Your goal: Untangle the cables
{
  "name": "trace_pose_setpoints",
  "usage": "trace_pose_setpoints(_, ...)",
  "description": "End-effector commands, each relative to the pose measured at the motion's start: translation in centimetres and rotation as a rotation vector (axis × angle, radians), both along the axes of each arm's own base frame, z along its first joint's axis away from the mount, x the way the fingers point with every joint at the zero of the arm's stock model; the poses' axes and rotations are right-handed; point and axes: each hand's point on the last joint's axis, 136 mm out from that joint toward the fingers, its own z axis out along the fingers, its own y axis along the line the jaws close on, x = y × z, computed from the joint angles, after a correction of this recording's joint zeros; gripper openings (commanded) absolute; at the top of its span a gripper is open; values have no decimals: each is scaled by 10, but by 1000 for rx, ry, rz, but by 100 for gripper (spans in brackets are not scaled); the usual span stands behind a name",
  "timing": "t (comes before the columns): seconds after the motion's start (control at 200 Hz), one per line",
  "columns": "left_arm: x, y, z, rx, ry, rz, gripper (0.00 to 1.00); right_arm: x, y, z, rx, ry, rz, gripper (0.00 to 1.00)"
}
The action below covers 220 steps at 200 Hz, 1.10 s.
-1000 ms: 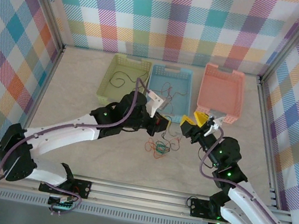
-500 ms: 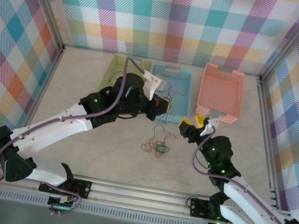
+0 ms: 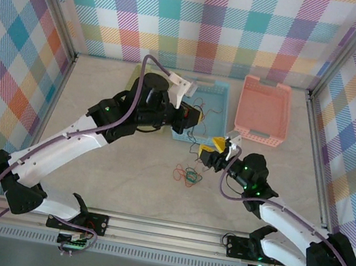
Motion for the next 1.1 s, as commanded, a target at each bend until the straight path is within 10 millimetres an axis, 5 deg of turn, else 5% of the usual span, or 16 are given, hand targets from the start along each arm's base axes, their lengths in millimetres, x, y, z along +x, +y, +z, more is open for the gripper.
trace_pose_setpoints(0.0, -1, 3, 5, 15, 2, -29, 0, 0, 7, 24, 26, -79, 41, 62)
trace_pose_setpoints(0.175, -4, 2, 9, 19, 0, -49, 0, 3, 12, 16, 6, -54, 61, 59)
trace_pose_setpoints(0.335, 21, 23, 11, 57, -15, 79, 0, 13, 6, 6, -7, -21, -6, 63)
trace_pose_setpoints(0.7, 123, 122, 41, 12, -48, 488, 0, 35, -15, -26, -79, 30, -179, 67)
trace_pose_setpoints(0.88, 179, 156, 30, 19, -19, 616, 0, 40, -11, -37, -96, 55, -174, 67)
trace_pose_setpoints(1.095, 243, 168, -8, 52, 41, 670, 0, 37, -2, -39, -89, 70, -123, 67)
